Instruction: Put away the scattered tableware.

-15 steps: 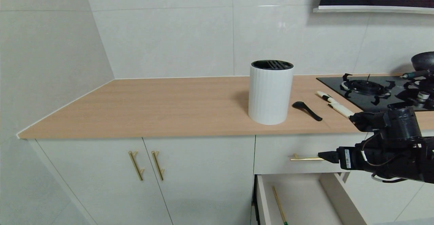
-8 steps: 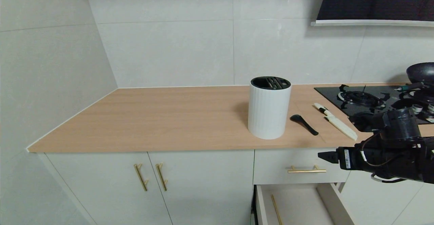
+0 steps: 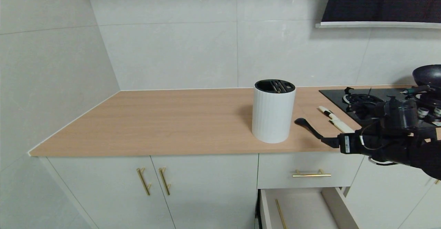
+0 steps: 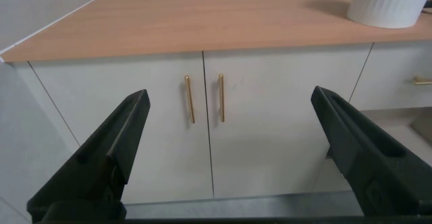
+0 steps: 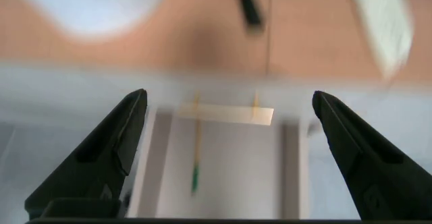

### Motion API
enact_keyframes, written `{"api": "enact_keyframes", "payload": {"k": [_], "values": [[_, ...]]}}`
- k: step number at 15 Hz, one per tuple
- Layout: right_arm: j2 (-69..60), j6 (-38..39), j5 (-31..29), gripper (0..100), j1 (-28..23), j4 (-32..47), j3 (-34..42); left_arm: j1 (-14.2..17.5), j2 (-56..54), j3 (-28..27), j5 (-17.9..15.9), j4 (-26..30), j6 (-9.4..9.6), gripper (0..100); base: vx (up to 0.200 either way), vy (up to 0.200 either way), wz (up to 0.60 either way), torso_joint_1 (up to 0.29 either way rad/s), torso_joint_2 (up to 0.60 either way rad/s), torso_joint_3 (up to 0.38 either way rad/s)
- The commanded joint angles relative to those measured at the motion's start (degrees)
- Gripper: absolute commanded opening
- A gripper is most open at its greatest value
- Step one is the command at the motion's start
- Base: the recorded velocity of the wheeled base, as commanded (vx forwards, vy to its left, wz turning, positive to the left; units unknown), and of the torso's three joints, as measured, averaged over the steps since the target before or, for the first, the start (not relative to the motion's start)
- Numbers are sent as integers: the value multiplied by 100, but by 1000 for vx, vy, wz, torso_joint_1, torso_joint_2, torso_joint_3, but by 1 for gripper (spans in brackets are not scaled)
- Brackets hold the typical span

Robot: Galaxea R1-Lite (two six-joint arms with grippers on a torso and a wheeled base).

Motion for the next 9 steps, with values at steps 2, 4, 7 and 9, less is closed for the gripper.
{"api": "enact_keyframes", "payload": {"k": [2, 4, 7, 9], "values": [[1398, -412, 280, 100, -135, -232, -1286, 0, 0, 0, -2, 2, 0, 100, 0, 0, 0, 0, 0, 0], [1882, -456, 491, 100, -152, -223, -1919, 0, 0, 0, -2, 2, 0, 100, 0, 0, 0, 0, 0, 0], [2418, -456, 517, 100, -179, -241, -2403, 0, 0, 0, -2, 2, 0, 100, 0, 0, 0, 0, 0, 0], [2647, -579, 517, 100, -258, -241, -2543, 0, 0, 0, -2, 2, 0, 100, 0, 0, 0, 0, 0, 0]]}}
